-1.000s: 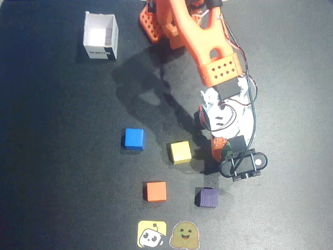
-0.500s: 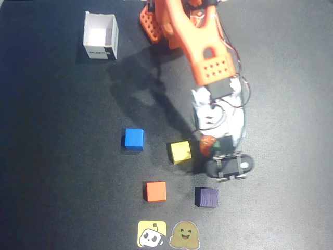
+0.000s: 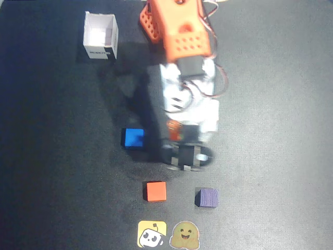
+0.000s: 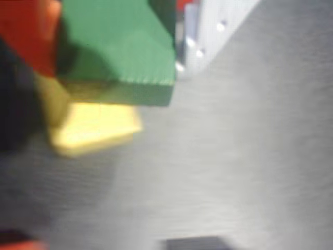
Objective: Put the green cube on top of the blue cube.
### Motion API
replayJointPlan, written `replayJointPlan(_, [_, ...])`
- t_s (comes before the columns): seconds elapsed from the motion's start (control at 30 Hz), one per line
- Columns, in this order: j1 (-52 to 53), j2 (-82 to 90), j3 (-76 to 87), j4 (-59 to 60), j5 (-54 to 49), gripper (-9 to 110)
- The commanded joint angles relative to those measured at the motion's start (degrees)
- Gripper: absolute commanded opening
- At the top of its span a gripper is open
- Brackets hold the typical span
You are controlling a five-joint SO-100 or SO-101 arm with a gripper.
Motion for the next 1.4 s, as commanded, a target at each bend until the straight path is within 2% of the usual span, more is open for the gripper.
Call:
replayJointPlan(0.0, [4.48, 4.75, 0.53, 1.93, -0.53, 10])
replayJointPlan(0.4, [16.08, 6.24, 5.36, 4.22, -2.29, 10])
replayJointPlan(0.5, [18.28, 5.27, 4.92, 4.57, -5.63, 10])
replayJointPlan(0.6, [20.39, 3.08, 2.90, 4.04, -14.77, 10])
replayJointPlan(0.7, [21.01, 1.05, 1.49, 4.48, -16.70, 10])
replayJointPlan(1.37, [19.60, -2.20, -1.49, 2.90, -7.03, 10])
